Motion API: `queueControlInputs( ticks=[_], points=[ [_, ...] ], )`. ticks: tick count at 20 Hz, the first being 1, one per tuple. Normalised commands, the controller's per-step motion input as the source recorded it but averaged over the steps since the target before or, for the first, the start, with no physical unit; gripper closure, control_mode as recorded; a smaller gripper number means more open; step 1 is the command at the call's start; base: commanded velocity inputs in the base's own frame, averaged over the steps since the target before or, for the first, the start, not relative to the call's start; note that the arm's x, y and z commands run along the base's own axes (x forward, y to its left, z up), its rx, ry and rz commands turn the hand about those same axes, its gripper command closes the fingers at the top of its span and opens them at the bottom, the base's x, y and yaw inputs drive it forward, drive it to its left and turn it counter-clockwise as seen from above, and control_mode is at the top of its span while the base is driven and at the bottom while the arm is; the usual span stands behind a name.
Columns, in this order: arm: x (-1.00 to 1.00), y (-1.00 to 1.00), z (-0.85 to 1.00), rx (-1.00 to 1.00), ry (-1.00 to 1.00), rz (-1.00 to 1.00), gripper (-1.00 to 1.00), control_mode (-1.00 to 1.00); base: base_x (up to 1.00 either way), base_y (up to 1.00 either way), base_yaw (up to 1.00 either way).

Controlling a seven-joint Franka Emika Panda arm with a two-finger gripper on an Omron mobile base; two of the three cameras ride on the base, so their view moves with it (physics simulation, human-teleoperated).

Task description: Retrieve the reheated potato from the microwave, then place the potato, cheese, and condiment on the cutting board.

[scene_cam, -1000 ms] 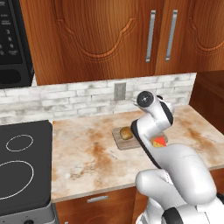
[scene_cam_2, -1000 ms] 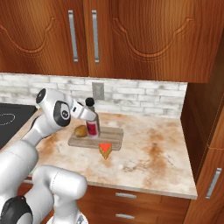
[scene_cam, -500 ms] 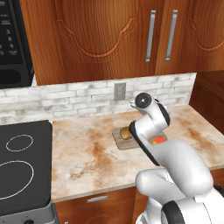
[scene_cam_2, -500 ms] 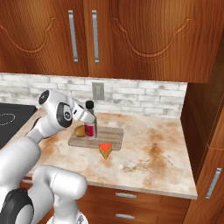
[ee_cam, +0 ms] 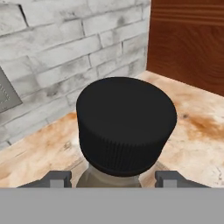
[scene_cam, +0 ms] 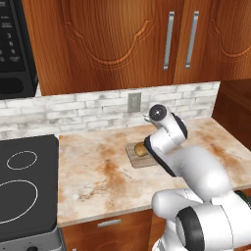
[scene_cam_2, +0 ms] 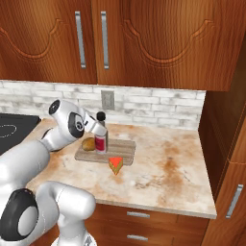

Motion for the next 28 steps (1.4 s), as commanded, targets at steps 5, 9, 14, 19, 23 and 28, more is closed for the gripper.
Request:
queueControlInputs(
  ticks=[5,9,14,19,23,28],
  points=[
    [0.2,0.01,-0.08,0.0,0.0,0.0,1.0,-1.0,0.0,0.0,0.0],
    [0.09,0.0,-0.19,0.0,0.01,0.0,1.0,-1.0,0.0,0.0,0.0],
    [0.09,0.0,-0.21,0.0,0.03,0.0,1.0,-1.0,0.0,0.0,0.0],
    [0.12,0.0,-0.13,0.0,0.02,0.0,1.0,-1.0,0.0,0.0,0.0],
    [0.06,0.0,-0.17,0.0,0.0,0.01,1.0,-1.0,0.0,0.0,0.0],
    [-0.1,0.0,-0.29,0.0,0.0,0.0,1.0,-1.0,0.0,0.0,0.0]
  ],
)
